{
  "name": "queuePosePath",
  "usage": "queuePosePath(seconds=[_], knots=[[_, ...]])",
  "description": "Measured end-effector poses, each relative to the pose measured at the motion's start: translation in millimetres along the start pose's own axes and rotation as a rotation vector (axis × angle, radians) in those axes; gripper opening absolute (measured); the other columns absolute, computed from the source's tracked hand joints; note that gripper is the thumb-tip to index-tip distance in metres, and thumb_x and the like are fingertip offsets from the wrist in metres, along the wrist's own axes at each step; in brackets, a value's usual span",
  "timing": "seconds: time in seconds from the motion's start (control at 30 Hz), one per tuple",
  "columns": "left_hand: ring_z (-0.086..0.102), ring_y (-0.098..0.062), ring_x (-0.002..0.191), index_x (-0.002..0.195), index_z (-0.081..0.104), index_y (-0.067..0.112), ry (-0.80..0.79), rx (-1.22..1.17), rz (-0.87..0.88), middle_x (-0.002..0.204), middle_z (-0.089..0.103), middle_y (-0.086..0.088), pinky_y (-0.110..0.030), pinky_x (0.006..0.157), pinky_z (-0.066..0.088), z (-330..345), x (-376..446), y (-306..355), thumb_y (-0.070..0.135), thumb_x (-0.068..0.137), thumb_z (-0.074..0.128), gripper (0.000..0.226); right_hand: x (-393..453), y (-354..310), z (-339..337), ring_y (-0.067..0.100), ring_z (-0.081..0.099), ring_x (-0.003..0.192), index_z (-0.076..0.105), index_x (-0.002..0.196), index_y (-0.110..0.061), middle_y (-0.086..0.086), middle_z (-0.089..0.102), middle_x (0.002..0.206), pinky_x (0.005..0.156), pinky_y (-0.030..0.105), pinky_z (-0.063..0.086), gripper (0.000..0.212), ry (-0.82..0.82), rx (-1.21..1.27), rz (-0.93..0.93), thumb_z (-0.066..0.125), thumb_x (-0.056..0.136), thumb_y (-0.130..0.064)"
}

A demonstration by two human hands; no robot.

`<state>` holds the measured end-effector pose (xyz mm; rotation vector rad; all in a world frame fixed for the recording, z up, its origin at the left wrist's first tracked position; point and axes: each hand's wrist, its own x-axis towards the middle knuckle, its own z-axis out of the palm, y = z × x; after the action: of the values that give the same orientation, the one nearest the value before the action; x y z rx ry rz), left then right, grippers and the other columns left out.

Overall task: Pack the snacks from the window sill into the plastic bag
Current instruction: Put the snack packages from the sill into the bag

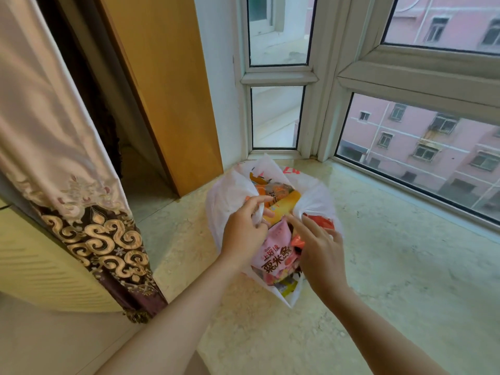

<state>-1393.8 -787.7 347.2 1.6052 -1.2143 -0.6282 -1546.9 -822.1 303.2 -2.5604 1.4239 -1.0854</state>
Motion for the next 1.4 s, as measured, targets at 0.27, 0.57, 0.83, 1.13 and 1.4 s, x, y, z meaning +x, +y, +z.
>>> queuePosePath(seconds=[0.27,0.57,0.83,1.13,1.4], knots=[[0.067,-0.024,0.084,0.109,0.058,0.033,0.019,-0.09,-0.035,0.096,0.067,0.003,-0.041,0.068,0.057,-29,-1,102,-0.005,0.084,0.056,0.045,38,-19,-99,0.019,0.052,0.122,0.05,0.137,-0.026,-0.001,0.056,0.136,0.103,0.04,0.043,0.064,-0.048,0.459,0.439,0.055,0.081,0.005],[0.064,-0.012,0.082,0.111,0.052,0.039,-0.044,0.014,0.099,0.096,0.065,0.005,-0.035,0.077,0.057,-46,3,178,-0.007,0.082,0.054,0.054,69,-32,-201,0.004,0.061,0.089,0.046,0.14,-0.019,0.005,0.055,0.132,0.063,0.016,0.054,0.069,0.111,0.894,0.669,0.058,0.081,0.013],[0.067,-0.012,0.088,0.125,0.049,0.04,-0.16,0.184,-0.048,0.099,0.071,0.002,-0.035,0.08,0.056,-22,-105,144,-0.008,0.08,0.059,0.067,-52,-22,-192,0.023,0.065,0.089,0.064,0.123,-0.019,0.011,0.072,0.102,0.077,0.029,0.048,0.057,-0.043,0.398,0.546,0.056,0.077,0.013],[0.07,-0.018,0.093,0.132,0.045,0.021,-0.094,-0.511,-0.601,0.099,0.075,-0.003,-0.03,0.072,0.053,-47,-139,136,0.002,0.092,0.059,0.046,-40,9,-235,0.024,0.057,0.072,0.053,0.121,0.012,0.019,0.062,0.092,0.063,0.029,0.045,0.052,-0.36,0.921,1.234,0.06,0.07,0.022],[0.069,-0.025,0.097,0.135,0.041,0.035,-0.199,-0.44,-0.338,0.109,0.072,-0.004,-0.037,0.08,0.056,-44,-133,188,0.001,0.097,0.05,0.051,-15,23,-274,0.034,0.067,0.097,0.044,0.138,-0.015,0.013,0.073,0.102,0.075,0.04,0.056,0.056,-0.333,1.175,1.029,0.048,0.087,0.01]])
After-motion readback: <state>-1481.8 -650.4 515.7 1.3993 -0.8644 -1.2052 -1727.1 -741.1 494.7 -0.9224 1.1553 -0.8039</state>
